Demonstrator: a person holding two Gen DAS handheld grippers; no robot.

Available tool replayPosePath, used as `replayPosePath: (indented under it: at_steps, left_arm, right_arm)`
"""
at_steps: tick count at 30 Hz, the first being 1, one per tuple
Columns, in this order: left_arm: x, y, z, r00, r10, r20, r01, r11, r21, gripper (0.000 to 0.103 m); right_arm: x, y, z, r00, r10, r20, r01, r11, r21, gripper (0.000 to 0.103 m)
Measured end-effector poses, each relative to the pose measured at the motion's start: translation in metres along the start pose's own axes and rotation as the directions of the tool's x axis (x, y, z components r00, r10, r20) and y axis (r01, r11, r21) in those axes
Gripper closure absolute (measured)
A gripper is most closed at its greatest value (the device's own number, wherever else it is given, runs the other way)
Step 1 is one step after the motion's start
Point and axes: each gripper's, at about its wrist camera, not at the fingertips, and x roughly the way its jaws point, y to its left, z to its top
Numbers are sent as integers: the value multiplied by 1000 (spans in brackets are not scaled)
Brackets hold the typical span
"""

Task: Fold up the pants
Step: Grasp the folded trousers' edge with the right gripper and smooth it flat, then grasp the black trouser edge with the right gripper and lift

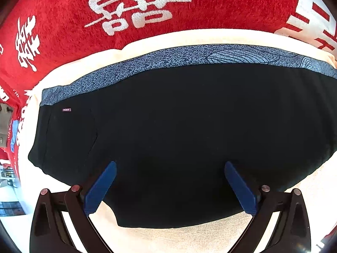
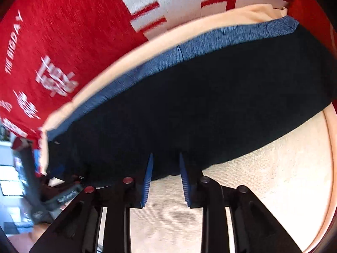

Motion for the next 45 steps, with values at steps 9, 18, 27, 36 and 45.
replayPosePath:
  at_steps: [9,18,27,36,45]
  left_arm:
    - [3,-6,7,999,38,-6,-38,999,26,0]
    - [-5,-17,9,997,73,-23,-72,996,57,0]
    - [-12,-41,21,998,53,-19,-50,993,105,0]
    - [-25,-93,32,1000,1,-6,0,985,172,0]
    - [-35,-142,48,998,-69,-2,69,980,184,0]
  right_arm:
    - [-10,-25,-21,997,67,-27,-65,995,79,72]
    - [-21,-53,-32,995,101,7,-101,981,166,70]
    - [-36,-84,-25,990,113,81,-129,965,228,66]
    - [-58,-141,-18,982,84,168,-139,927,350,66]
    - [-62,-176,-26,955,135,263,-241,870,430,65]
